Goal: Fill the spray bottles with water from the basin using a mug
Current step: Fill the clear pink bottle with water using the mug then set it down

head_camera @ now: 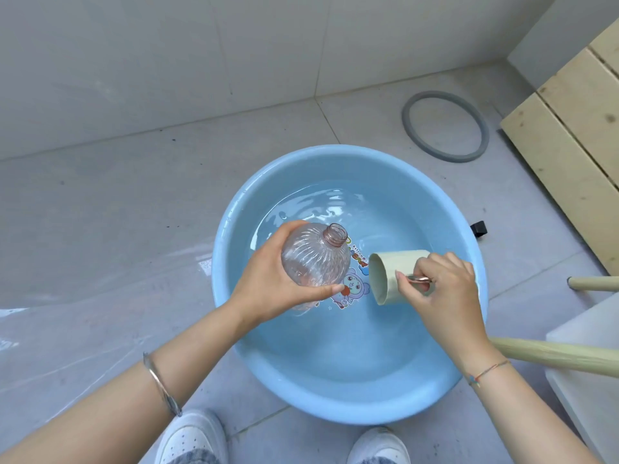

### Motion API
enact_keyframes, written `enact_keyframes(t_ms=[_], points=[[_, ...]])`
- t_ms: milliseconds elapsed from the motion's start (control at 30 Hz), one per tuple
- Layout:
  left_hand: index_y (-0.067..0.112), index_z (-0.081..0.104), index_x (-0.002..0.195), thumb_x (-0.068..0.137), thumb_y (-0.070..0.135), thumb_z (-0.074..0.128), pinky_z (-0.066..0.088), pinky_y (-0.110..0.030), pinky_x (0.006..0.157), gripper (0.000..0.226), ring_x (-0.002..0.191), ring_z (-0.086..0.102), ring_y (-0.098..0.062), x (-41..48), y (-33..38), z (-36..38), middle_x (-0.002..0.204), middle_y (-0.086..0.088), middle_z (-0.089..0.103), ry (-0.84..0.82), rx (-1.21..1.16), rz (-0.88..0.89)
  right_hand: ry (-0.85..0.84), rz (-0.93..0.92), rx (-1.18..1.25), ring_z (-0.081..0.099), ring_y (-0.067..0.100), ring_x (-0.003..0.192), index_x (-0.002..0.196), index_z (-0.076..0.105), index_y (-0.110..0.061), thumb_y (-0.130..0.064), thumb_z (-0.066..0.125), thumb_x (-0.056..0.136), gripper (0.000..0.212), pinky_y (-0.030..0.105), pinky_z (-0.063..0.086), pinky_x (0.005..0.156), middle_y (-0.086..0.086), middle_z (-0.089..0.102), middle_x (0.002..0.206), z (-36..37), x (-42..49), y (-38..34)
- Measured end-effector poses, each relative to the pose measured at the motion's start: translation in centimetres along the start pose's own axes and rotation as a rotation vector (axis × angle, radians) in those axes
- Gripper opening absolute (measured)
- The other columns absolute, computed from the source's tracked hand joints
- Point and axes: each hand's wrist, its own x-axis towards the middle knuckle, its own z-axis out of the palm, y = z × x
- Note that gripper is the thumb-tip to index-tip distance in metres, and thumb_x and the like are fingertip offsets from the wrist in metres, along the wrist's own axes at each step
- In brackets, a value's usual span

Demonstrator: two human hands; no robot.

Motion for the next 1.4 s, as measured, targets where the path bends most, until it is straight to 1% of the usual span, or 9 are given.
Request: enact_keyframes(t_ms=[133, 233, 367, 467, 700, 833, 967, 1200, 1400], points=[[0.040, 0.049, 0.126, 0.050, 0.049, 0.094, 0.038, -0.006, 0.093, 0.089, 0.111, 0.054, 0.010, 0.0, 0.0, 0.0, 0.115, 0.033, 0.058, 0.000, 0.002, 0.009, -0.002, 0.065, 0.110, 0.037, 0.021, 0.061, 0.058, 0.033, -0.023, -0.023, 0.069, 0.077, 0.040, 0.029, 0.022, 0.064, -0.007, 0.034, 0.055, 0.0, 0.0, -0.6], [0.039, 0.049, 0.127, 0.049, 0.050, 0.094, 0.040, -0.009, 0.094, 0.091, 0.112, 0.055, 0.008, 0.1, -0.1, 0.0, 0.118, 0.028, 0.059, 0.003, 0.007, 0.009, 0.040, 0.251, 0.340, 0.036, 0.014, 0.061, 0.055, 0.037, -0.013, -0.013, 0.073, 0.082, 0.045, 0.023, 0.028, 0.059, -0.002, 0.037, 0.054, -1.0, 0.1, -0.7], [0.039, 0.050, 0.124, 0.049, 0.047, 0.095, 0.039, -0.006, 0.091, 0.088, 0.110, 0.056, 0.006, 0.0, 0.0, -0.1, 0.115, 0.027, 0.060, 0.014, 0.001, 0.013, 0.128, 0.473, 0.657, 0.032, 0.008, 0.051, 0.058, 0.040, -0.001, -0.021, 0.075, 0.081, 0.046, 0.017, 0.024, 0.046, 0.018, 0.045, 0.055, -2.7, 0.6, -1.2], [0.040, 0.049, 0.125, 0.050, 0.048, 0.094, 0.039, -0.007, 0.093, 0.088, 0.111, 0.055, 0.008, -0.1, 0.1, -0.1, 0.116, 0.028, 0.059, 0.016, 0.012, 0.017, 0.222, 0.519, 0.757, 0.029, 0.002, 0.040, 0.056, 0.038, -0.011, -0.015, 0.071, 0.084, 0.044, 0.013, 0.024, 0.045, -0.013, 0.038, 0.039, -4.4, 1.3, -2.6], [0.044, 0.046, 0.126, 0.047, 0.059, 0.090, 0.044, -0.024, 0.102, 0.091, 0.115, 0.055, 0.004, -0.1, 0.2, 0.2, 0.120, 0.027, 0.059, -0.017, 0.038, 0.038, 0.295, 0.375, 0.750, 0.028, 0.003, 0.044, 0.049, 0.049, -0.026, -0.023, 0.071, 0.084, 0.041, 0.013, 0.022, 0.046, -0.017, 0.036, 0.040, -7.7, 2.3, -4.9], [0.048, 0.045, 0.124, 0.047, 0.058, 0.090, 0.044, -0.024, 0.101, 0.090, 0.115, 0.054, 0.006, -0.1, 0.4, 0.5, 0.120, 0.028, 0.059, -0.014, 0.052, 0.047, 0.344, 0.270, 0.637, 0.032, 0.002, 0.046, 0.057, 0.042, -0.014, -0.029, 0.068, 0.082, 0.039, 0.012, 0.024, 0.048, -0.012, 0.039, 0.046, -8.6, 2.2, -6.0], [0.044, 0.046, 0.125, 0.050, 0.053, 0.093, 0.044, -0.022, 0.099, 0.089, 0.115, 0.054, 0.005, -0.1, 0.4, 0.5, 0.120, 0.027, 0.058, -0.020, 0.068, 0.071, 0.360, 0.122, 0.449, 0.036, 0.006, 0.057, 0.058, 0.043, -0.012, -0.025, 0.067, 0.084, 0.038, 0.014, 0.027, 0.056, 0.007, 0.040, 0.057, -9.1, 2.1, -6.8], [0.043, 0.046, 0.129, 0.050, 0.056, 0.091, 0.044, -0.029, 0.103, 0.092, 0.118, 0.053, 0.003, -0.2, 0.5, 0.6, 0.123, 0.027, 0.057, -0.028, 0.061, 0.075, 0.386, -0.050, 0.259, 0.038, 0.012, 0.065, 0.058, 0.045, -0.008, -0.021, 0.067, 0.085, 0.037, 0.023, 0.030, 0.067, -0.007, 0.042, 0.059, -9.3, 2.3, -7.4], [0.043, 0.046, 0.128, 0.049, 0.057, 0.090, 0.046, -0.033, 0.102, 0.091, 0.117, 0.055, 0.001, -0.3, 0.6, 0.5, 0.122, 0.027, 0.057, -0.034, 0.058, 0.062, 0.401, -0.110, 0.148, 0.030, 0.018, 0.065, 0.057, 0.048, -0.006, -0.023, 0.067, 0.086, 0.038, 0.025, 0.029, 0.066, 0.001, 0.038, 0.056, -9.3, 2.4, -7.8]])
